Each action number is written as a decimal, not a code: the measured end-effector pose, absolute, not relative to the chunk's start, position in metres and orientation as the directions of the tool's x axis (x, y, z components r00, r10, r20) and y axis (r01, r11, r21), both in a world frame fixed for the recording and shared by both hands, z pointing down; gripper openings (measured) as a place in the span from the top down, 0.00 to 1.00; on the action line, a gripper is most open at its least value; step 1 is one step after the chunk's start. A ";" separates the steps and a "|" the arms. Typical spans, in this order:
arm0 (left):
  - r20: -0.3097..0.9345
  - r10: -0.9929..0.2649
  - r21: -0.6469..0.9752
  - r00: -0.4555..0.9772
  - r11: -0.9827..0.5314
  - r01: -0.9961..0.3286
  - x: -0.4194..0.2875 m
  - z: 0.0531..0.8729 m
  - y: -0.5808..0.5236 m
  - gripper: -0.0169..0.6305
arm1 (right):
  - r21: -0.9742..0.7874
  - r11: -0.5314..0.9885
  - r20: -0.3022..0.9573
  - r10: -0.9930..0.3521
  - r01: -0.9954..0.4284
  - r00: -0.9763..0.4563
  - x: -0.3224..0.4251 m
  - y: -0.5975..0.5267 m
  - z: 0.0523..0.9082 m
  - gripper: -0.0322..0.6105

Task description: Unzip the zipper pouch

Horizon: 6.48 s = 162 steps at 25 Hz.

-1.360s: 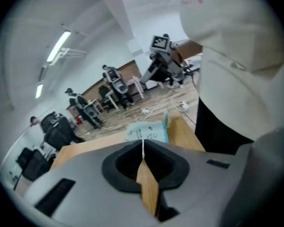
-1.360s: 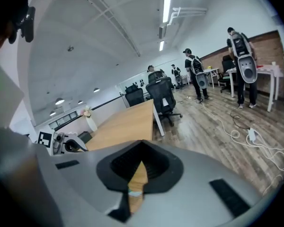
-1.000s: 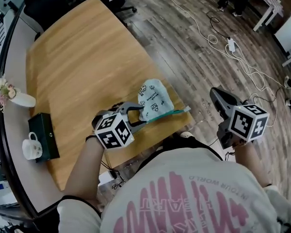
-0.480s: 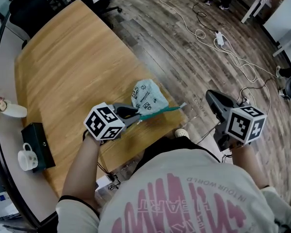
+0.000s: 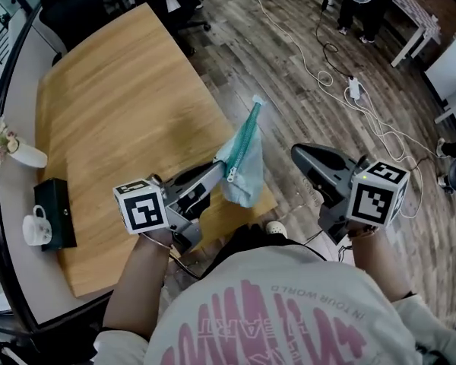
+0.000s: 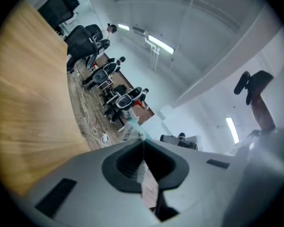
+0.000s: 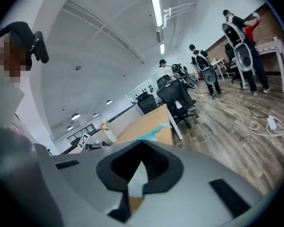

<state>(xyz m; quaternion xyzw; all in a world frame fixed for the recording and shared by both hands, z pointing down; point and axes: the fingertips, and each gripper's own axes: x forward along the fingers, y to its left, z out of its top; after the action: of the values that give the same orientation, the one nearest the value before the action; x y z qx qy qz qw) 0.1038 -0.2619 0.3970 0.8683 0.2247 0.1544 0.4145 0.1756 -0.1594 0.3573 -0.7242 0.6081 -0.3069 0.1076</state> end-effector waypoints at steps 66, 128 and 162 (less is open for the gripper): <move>-0.211 0.252 0.566 0.945 -0.756 0.328 0.042 0.222 -0.266 0.95 | 0.022 0.523 0.090 -0.850 -0.852 -0.520 0.063 -0.238 0.205 0.95; -0.168 0.445 0.516 0.880 -0.721 0.463 0.029 0.236 -0.219 0.95 | -0.276 0.114 0.065 -0.988 -0.954 -0.137 0.177 -0.244 0.234 0.95; -0.044 -0.188 0.765 0.981 -0.638 -0.088 0.027 0.365 -0.361 0.95 | -0.520 -0.035 0.396 -0.895 -0.853 -0.205 0.221 -0.281 0.385 0.75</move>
<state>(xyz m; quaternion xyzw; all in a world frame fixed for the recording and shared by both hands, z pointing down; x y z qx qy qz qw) 0.0274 -0.3608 0.3650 0.9031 -0.0765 -0.0595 0.4184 0.2209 -0.2809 0.3848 -0.6298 0.6941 -0.3475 0.0300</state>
